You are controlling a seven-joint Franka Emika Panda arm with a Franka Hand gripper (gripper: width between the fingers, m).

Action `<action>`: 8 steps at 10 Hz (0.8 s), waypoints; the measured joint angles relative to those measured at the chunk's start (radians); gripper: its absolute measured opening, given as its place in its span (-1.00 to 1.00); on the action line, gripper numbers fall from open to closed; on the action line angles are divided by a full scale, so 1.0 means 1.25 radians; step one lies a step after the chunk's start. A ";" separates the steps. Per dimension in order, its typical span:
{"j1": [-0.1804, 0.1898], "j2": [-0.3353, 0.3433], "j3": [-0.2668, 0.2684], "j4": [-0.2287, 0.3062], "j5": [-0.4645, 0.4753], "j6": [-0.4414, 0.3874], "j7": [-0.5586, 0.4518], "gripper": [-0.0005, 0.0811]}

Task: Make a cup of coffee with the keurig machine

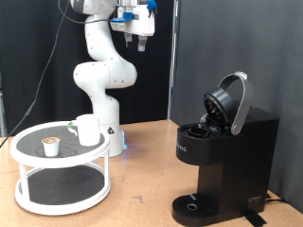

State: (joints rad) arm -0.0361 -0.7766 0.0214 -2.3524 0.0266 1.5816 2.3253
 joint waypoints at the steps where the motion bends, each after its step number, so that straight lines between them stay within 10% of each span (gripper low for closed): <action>1: -0.001 0.000 -0.004 0.000 0.000 0.000 -0.009 0.81; 8: -0.056 0.038 -0.135 0.014 -0.066 0.019 -0.131 0.81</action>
State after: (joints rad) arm -0.1067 -0.7289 -0.1473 -2.3351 -0.0553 1.6059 2.1611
